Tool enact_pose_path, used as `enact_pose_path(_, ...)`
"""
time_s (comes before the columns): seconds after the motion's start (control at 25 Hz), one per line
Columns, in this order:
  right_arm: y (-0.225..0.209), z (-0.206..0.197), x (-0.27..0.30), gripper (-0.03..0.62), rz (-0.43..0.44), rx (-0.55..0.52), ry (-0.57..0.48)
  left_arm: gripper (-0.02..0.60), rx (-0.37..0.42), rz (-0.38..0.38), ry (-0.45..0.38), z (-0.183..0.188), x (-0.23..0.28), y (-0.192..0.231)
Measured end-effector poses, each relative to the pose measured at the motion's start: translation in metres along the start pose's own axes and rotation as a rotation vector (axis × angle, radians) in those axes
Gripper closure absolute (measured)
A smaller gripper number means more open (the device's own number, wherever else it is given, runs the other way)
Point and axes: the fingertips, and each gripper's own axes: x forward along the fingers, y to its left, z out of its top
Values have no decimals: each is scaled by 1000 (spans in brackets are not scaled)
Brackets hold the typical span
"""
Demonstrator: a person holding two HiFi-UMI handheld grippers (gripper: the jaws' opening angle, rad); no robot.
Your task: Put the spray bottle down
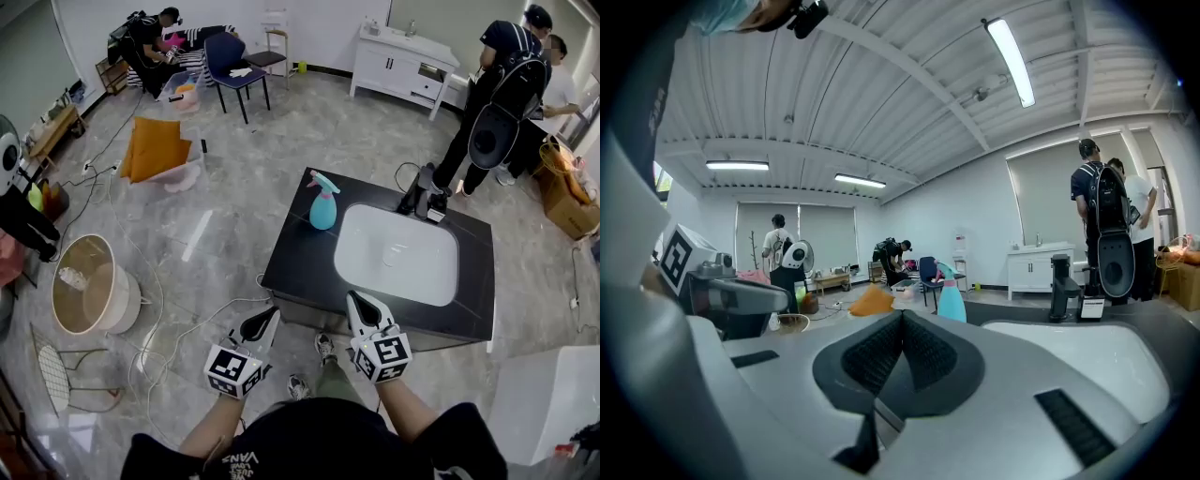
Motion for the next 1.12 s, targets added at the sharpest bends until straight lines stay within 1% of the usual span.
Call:
enact_pose_path(0.4,1,-5,-7,594,-17,18,13,571,11,24,-21,6,-10,0)
enact_pose_path(0.92,7,-8,-10,594,-9,29,20,571,1,36,-22,4,-17,-6)
enact_pose_path(1.12,4,-9,-7,594,-2,31,16,571,-1,44,-24,2,-12,-6)
